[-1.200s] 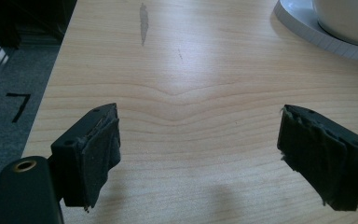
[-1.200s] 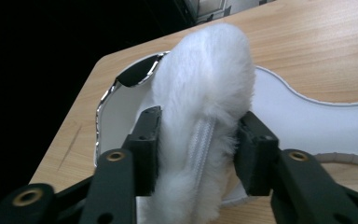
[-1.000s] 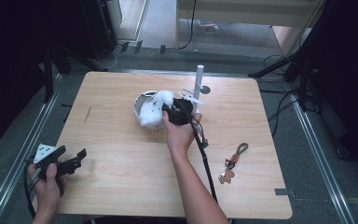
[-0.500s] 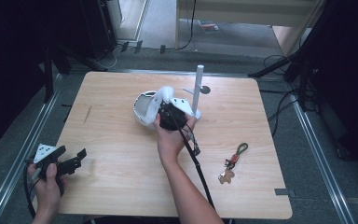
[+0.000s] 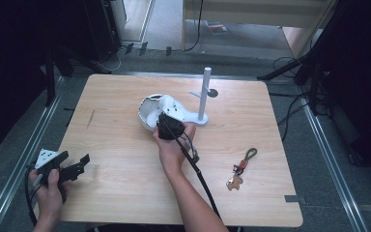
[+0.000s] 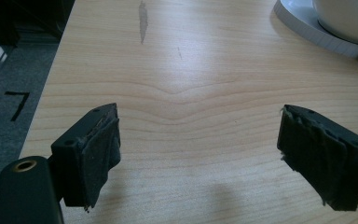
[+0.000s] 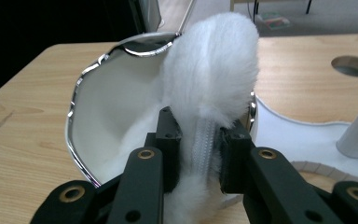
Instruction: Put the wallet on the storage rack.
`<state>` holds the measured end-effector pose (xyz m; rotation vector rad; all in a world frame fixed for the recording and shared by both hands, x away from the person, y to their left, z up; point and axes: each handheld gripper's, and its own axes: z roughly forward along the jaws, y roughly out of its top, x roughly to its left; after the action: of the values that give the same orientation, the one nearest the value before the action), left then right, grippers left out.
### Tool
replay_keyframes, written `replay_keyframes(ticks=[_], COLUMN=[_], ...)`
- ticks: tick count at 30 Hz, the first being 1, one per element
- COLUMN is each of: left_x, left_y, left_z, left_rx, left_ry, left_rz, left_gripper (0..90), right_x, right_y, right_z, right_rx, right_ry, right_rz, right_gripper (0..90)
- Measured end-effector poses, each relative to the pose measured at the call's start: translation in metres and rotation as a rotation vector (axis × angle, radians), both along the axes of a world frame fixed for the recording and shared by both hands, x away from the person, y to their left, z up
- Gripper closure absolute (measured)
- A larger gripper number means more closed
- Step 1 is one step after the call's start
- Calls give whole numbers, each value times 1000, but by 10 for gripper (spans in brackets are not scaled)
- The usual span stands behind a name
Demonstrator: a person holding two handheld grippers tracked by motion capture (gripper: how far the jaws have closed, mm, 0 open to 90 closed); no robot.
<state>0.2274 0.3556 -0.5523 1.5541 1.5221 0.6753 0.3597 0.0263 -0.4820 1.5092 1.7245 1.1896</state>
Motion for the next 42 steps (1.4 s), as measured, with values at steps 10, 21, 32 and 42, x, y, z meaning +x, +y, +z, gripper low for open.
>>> replay_keyframes(ticks=[10, 21, 32, 42], left_x=[0, 0, 0, 0], left_y=[0, 0, 0, 0], left_z=[0, 0, 0, 0], left_rx=[4, 1, -2, -5], left_ry=[3, 2, 3, 3], left_rz=[1, -1, -5, -4], left_gripper=[141, 141, 140, 141], right_x=[10, 3, -18, -34], right_y=[-8, -26, -46, -71], right_z=[-5, 7, 23, 31], right_rx=[0, 75, 57, 31], right_ry=[60, 94, 139, 222], right_rz=[38, 108, 157, 113], right_gripper=[710, 474, 362, 181])
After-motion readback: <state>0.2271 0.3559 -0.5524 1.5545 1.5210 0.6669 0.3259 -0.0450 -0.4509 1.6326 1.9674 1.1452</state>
